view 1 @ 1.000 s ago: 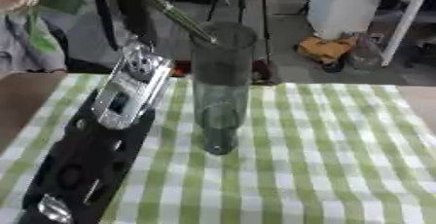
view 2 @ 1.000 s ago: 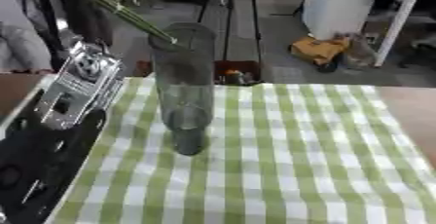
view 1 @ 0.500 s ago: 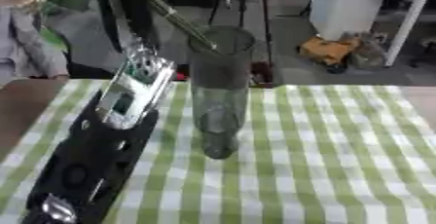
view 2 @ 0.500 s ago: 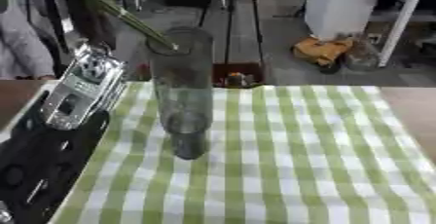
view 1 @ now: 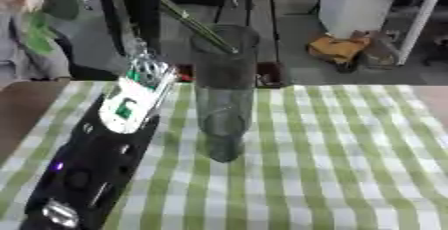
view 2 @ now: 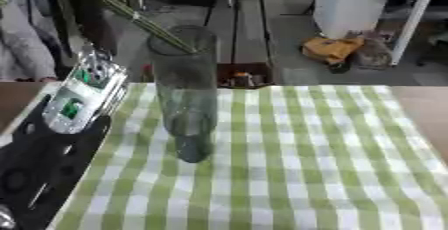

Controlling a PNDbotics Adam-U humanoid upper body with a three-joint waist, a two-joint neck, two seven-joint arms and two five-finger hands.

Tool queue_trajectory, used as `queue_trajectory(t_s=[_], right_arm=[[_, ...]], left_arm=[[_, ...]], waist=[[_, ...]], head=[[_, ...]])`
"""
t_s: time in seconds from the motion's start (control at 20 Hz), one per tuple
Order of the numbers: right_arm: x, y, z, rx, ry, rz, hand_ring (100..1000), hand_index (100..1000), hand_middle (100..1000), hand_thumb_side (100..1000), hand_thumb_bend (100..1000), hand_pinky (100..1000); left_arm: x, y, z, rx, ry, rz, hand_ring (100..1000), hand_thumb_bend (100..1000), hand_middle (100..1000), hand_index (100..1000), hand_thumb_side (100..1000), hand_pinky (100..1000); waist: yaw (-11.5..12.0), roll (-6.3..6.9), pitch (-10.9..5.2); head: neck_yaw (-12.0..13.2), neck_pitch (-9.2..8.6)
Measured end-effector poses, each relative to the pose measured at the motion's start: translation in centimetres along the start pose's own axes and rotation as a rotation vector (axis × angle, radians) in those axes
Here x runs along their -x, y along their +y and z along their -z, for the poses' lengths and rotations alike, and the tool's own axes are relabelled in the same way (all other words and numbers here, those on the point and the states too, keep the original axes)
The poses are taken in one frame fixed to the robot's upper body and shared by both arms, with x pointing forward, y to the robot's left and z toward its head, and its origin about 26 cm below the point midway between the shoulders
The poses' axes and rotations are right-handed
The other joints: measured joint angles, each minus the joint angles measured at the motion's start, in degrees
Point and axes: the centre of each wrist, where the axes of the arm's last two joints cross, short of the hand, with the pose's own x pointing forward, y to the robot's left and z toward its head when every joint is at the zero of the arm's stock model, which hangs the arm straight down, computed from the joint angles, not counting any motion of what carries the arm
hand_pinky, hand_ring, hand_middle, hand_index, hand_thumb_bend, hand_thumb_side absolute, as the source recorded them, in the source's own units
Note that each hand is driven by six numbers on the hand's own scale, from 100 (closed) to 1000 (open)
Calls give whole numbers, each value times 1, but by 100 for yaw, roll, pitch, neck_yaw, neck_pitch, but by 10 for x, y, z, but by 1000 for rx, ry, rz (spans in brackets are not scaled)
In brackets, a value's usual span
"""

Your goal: Arrange flowers into the vase.

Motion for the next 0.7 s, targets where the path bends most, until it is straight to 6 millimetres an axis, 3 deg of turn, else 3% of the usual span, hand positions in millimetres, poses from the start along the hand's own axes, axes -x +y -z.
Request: queue_trajectory(t_s=[0.45, 0.7], right_arm=[[0, -3, -3, 10, 15, -15, 749, 788, 725, 906, 100, 656], [0, -4, -4, 13, 20, -21, 749, 788, 724, 902, 100, 657]], left_arm=[[5, 4, -3, 115, 12, 137, 523, 100, 413, 257, 749, 121], [7, 4, -5, 186, 36, 213, 590, 100, 475, 351, 751, 149]], waist=[[38, 29, -1], [43, 34, -8]], head=[[-38, 37], [-68, 59]])
